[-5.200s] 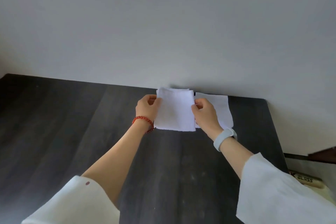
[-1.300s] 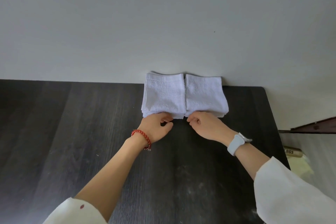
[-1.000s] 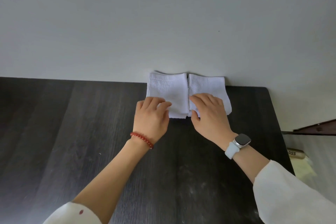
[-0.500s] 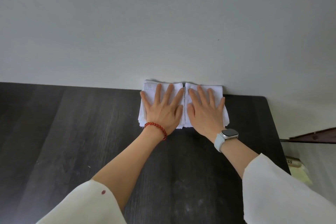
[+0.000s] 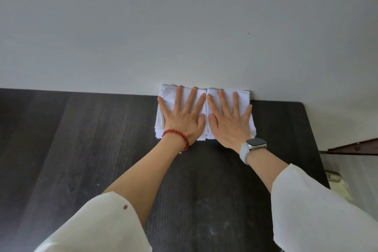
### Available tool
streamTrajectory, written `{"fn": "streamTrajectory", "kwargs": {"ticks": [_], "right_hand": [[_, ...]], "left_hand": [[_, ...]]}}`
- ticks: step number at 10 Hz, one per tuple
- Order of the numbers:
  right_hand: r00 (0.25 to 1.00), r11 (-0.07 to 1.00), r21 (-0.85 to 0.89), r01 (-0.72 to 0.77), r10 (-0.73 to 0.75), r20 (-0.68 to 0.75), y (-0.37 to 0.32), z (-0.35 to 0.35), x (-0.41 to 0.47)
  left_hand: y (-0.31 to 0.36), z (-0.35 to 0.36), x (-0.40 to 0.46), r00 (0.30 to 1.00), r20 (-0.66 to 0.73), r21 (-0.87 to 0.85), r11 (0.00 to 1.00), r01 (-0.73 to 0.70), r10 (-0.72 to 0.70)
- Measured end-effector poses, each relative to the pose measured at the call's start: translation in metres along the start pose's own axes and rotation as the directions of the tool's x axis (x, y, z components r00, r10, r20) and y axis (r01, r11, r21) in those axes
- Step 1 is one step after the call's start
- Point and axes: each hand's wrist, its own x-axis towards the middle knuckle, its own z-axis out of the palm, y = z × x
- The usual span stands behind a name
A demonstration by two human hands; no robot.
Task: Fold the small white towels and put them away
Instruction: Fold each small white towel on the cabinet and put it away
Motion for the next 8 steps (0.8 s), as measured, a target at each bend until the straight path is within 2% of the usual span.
{"fn": "streamTrajectory", "kwargs": {"ticks": [1, 2, 3, 4, 5, 6, 7, 8], "right_hand": [[1.0, 0.999, 0.036, 0.011, -0.012, 0.024, 0.0, -0.009, -0.003], [0.997, 0.98, 0.197, -0.017, 0.033, -0.077, 0.005, -0.018, -0.013], [0.899, 0.791, 0.612, -0.006, 0.272, -0.342, 0.018, -0.024, -0.031], [0.88, 0.365, 0.91, -0.194, 0.476, -0.004, 0.034, -0.027, -0.031], [0.849, 0.097, 0.899, -0.427, 0.385, 0.361, 0.044, -0.026, -0.017], [0.845, 0.103, 0.88, -0.464, 0.351, 0.404, 0.042, -0.031, -0.012], [0.85, 0.121, 0.88, -0.459, 0.348, 0.396, 0.043, -0.035, -0.011], [0.846, 0.12, 0.891, -0.437, 0.391, 0.362, 0.042, -0.033, -0.018]], "left_hand": [[-0.001, -0.012, -0.001, 0.999, 0.044, -0.007, 1.0, -0.021, 0.021], [-0.007, -0.029, -0.01, 0.997, -0.077, -0.076, 0.997, 0.0, -0.006], [-0.027, -0.031, -0.026, 0.933, -0.262, -0.43, 0.895, 0.118, -0.248], [-0.047, -0.031, -0.035, 0.872, -0.038, -0.79, 0.549, 0.272, -0.488], [-0.049, -0.038, -0.039, 0.853, 0.277, -0.903, 0.183, 0.388, -0.443], [-0.04, -0.037, -0.04, 0.879, 0.334, -0.911, 0.124, 0.394, -0.34], [-0.036, -0.035, -0.036, 0.882, 0.354, -0.908, 0.11, 0.404, -0.312], [-0.035, -0.036, -0.039, 0.865, 0.335, -0.917, 0.083, 0.391, -0.374]]}}
